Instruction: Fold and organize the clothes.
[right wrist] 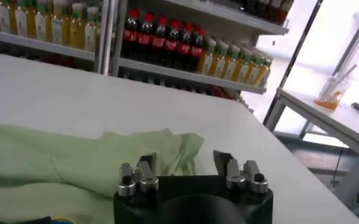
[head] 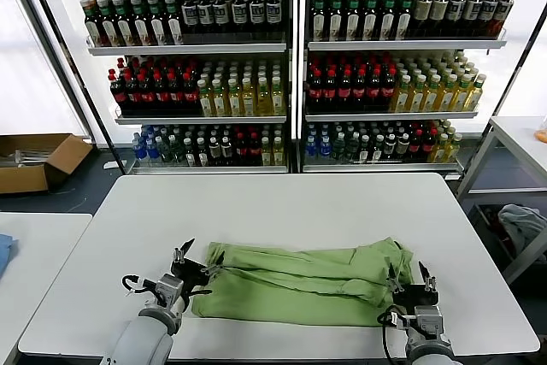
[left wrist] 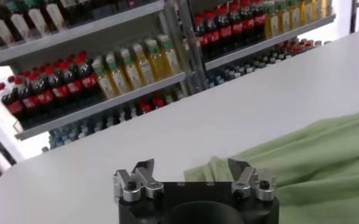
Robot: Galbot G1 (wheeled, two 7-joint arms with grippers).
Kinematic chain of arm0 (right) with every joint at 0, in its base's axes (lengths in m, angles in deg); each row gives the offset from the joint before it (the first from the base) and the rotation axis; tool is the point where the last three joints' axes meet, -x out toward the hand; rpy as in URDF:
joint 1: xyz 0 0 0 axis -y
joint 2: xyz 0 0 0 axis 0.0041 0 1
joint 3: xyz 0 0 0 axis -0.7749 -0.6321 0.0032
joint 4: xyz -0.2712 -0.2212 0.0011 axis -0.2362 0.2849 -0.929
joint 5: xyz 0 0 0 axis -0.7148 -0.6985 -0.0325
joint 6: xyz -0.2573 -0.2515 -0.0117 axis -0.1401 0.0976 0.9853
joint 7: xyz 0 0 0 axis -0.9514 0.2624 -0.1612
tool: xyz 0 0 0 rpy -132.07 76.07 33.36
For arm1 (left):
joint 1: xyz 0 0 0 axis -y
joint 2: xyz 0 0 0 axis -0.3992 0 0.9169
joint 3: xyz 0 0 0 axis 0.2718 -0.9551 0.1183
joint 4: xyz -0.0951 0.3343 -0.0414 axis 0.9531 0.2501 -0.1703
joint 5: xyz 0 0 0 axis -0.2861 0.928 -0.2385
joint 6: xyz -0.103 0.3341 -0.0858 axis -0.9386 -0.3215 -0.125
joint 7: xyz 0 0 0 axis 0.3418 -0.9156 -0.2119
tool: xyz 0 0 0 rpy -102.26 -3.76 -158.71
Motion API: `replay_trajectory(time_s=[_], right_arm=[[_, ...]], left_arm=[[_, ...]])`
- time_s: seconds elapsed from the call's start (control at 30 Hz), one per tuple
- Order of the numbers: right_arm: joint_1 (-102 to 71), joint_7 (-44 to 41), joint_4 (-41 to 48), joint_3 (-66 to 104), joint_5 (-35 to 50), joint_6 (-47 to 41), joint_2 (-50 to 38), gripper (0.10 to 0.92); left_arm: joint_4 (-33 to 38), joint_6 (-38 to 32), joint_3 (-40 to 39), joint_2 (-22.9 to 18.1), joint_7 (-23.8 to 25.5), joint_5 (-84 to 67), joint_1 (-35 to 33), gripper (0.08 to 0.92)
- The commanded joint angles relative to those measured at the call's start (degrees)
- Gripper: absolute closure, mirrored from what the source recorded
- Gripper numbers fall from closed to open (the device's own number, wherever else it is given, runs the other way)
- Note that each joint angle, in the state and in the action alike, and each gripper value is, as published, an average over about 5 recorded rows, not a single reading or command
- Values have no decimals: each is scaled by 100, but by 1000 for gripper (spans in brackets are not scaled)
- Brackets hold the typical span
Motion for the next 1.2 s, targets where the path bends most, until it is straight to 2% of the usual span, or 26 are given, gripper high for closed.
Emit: replay_trajectory(time_s=[0.03,0.2,0.7,0.83,1.2], right_arm=[[-152,82,-461,26,10,131,-47,250],[-158,107,-496,12,83,175,-90,205],[-64,177,-407,11,251,259,-62,203],[-13,207,-385,25,296,261,-55,203],[139,218,-388,163,485,200,-133,203]], left_arm=[[113,269,148,-567,-508,-762,-173,193],[-17,270,166,-710,-592,-969,-159,177],[-361,276,157,-750,-575,-982,-144,186],[-453,276,142,-749,-502,-972,-166,268],[-488,267,205,-732,-241,-922,-215,588]])
